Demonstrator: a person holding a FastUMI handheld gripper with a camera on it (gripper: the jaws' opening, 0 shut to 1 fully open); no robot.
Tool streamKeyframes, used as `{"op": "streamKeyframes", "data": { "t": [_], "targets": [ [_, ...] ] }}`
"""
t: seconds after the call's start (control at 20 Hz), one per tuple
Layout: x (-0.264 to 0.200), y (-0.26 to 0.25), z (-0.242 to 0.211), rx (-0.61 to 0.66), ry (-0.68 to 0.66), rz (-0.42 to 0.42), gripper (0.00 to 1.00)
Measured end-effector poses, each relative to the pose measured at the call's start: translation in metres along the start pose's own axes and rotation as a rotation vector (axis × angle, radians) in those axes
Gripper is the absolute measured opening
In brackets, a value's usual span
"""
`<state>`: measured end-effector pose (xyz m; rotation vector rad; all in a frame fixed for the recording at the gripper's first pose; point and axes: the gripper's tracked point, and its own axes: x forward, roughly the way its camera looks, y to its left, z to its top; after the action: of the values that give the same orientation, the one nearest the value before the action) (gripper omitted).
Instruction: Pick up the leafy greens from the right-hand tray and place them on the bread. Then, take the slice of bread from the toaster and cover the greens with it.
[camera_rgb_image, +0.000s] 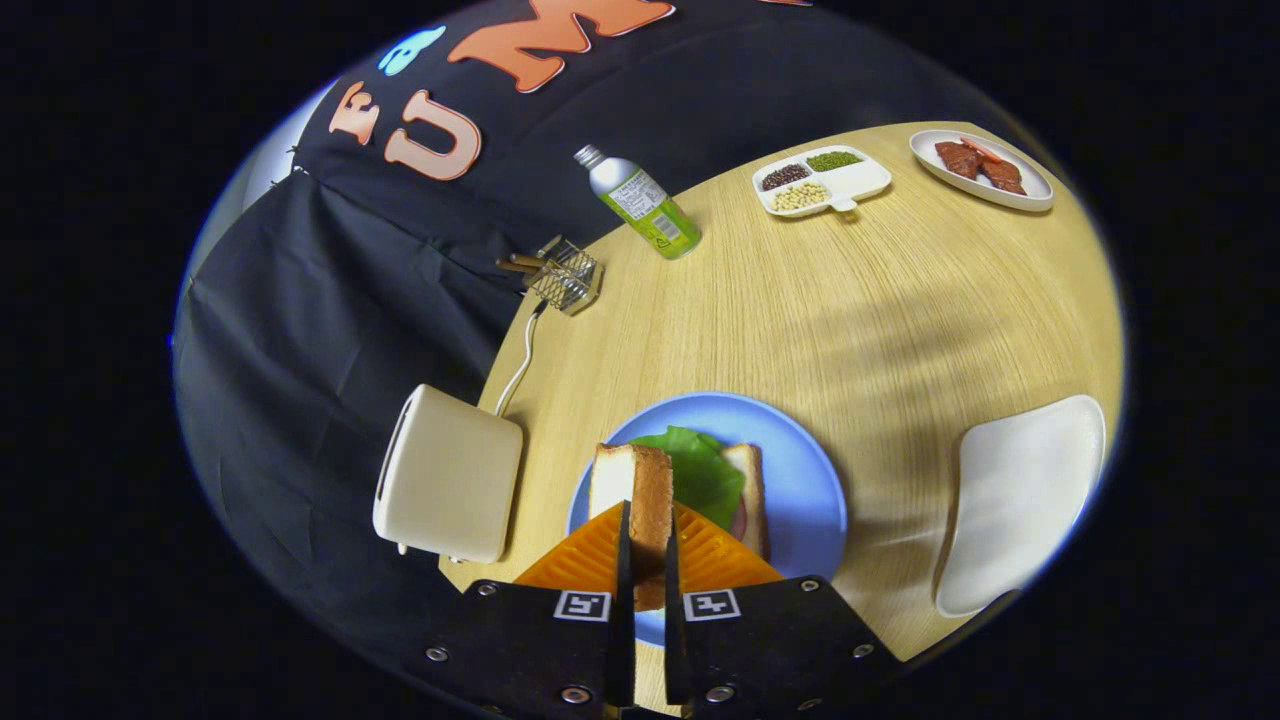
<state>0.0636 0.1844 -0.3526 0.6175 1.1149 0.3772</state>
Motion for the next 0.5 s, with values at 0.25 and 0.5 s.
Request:
{"op": "streamKeyframes", "data": {
  "t": [0.25, 0.5],
  "targets": [
    [0.006, -0.022, 0.004, -0.047, -0.028, -0.102, 0.24],
    [0.008, -0.034, 0.007, -0.122, -0.062, -0.169, 0.48]
  ]
}}
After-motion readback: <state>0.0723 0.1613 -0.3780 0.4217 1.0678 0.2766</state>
